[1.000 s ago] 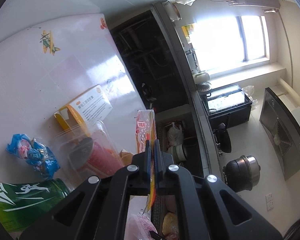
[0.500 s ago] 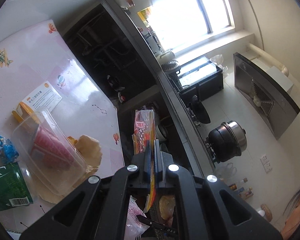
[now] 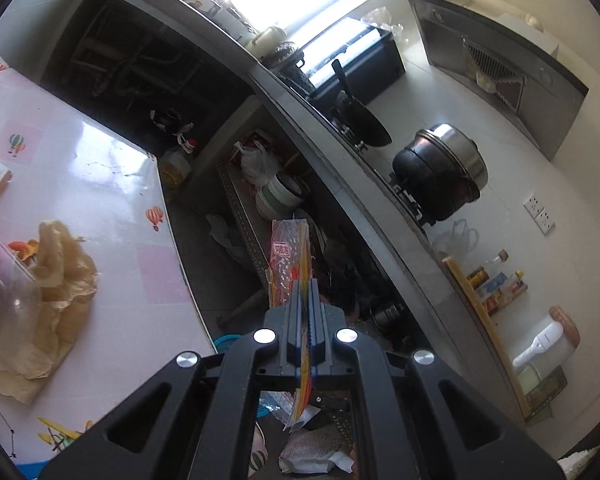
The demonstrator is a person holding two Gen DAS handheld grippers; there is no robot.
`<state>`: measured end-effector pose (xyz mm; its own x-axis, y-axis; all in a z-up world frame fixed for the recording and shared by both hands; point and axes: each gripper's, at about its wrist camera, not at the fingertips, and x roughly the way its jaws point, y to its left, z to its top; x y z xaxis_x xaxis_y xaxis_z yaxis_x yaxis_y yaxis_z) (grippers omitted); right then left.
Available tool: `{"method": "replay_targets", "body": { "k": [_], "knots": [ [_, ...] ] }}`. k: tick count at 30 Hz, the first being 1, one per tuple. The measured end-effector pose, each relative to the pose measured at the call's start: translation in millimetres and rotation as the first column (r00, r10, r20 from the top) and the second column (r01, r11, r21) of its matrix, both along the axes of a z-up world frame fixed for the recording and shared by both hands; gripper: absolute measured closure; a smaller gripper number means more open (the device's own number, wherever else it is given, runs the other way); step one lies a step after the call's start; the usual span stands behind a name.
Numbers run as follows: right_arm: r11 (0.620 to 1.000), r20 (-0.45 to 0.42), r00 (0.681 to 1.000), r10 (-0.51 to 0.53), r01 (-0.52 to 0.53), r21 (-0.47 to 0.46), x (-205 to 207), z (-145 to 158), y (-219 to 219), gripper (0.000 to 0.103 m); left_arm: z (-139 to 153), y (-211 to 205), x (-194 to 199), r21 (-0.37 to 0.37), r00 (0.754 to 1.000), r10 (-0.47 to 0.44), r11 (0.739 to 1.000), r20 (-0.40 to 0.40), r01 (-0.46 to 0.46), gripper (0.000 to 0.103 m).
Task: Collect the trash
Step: 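Carry both clear bags over the blue basket and open both grippers, then move both open grippers back toward the table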
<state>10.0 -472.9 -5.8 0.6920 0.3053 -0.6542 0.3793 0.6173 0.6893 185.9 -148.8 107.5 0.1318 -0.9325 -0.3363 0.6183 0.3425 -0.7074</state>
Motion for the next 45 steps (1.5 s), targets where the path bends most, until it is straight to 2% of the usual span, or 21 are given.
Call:
{"method": "replay_targets", "body": {
  "k": [5, 10, 13, 18, 21, 23, 27, 29, 30, 31, 32, 34, 37, 42, 45],
  "knots": [
    [0.993, -0.044, 0.992, -0.121, 0.120, -0.020, -30, -11, -34, 0.068, -10, -60, -23, 0.095, 0.995, -0.074, 0.993, 0.059, 0.069, 0.101],
    [0.968, -0.107, 0.962, -0.250, 0.244, -0.064, -59, -26, -61, 0.068, -25, -124, -43, 0.210, 0.984, -0.161, 0.968, 0.082, 0.141, 0.101],
    [0.947, -0.141, 0.937, -0.320, 0.311, -0.084, -77, -39, -77, 0.068, -39, -166, -55, 0.313, 0.975, -0.202, 0.935, 0.093, 0.164, 0.101],
    [0.921, -0.198, 0.900, -0.389, 0.381, -0.077, -100, -68, -98, 0.068, -75, -226, -70, 0.435, 0.958, -0.283, 0.869, 0.041, 0.238, 0.101],
    [0.915, -0.239, 0.884, -0.402, 0.401, -0.057, -98, -90, -107, 0.068, -102, -261, -75, 0.522, 0.954, -0.300, 0.815, 0.009, 0.251, 0.101],
    [0.911, -0.266, 0.874, -0.407, 0.408, -0.053, -94, -105, -113, 0.068, -120, -282, -78, 0.556, 0.950, -0.313, 0.787, -0.013, 0.267, 0.101],
    [0.910, -0.305, 0.860, -0.410, 0.406, -0.080, -76, -127, -124, 0.065, -147, -315, -84, 0.618, 0.943, -0.334, 0.741, 0.000, 0.262, 0.100],
    [0.916, -0.313, 0.862, -0.399, 0.389, -0.096, -64, -138, -131, 0.062, -161, -330, -83, 0.643, 0.937, -0.348, 0.720, 0.007, 0.262, 0.096],
    [0.916, -0.318, 0.860, -0.400, 0.383, -0.119, -57, -144, -135, 0.054, -166, -335, -80, 0.656, 0.939, -0.343, 0.712, 0.015, 0.249, 0.086],
    [0.918, -0.319, 0.860, -0.398, 0.372, -0.141, -52, -149, -138, 0.050, -173, -338, -78, 0.668, 0.944, -0.330, 0.708, 0.027, 0.229, 0.075],
    [0.922, -0.321, 0.865, -0.386, 0.350, -0.166, -45, -155, -141, 0.047, -177, -340, -76, 0.674, 0.950, -0.311, 0.709, 0.035, 0.208, 0.072],
    [0.924, -0.351, 0.858, -0.376, 0.319, -0.209, -37, -168, -144, 0.046, -181, -338, -73, 0.669, 0.958, -0.285, 0.718, 0.029, 0.193, 0.071],
    [0.929, -0.379, 0.850, -0.367, 0.311, -0.202, -41, -182, -144, 0.046, -178, -328, -69, 0.657, 0.962, -0.272, 0.729, 0.023, 0.191, 0.069],
    [0.925, -0.362, 0.853, -0.375, 0.321, -0.202, -60, -180, -131, 0.044, -160, -307, -65, 0.648, 0.966, -0.253, 0.746, 0.060, 0.156, 0.067],
    [0.922, -0.352, 0.854, -0.383, 0.330, -0.202, -74, -173, -123, 0.044, -144, -293, -65, 0.631, 0.968, -0.242, 0.763, 0.073, 0.143, 0.062]
  ]
}}
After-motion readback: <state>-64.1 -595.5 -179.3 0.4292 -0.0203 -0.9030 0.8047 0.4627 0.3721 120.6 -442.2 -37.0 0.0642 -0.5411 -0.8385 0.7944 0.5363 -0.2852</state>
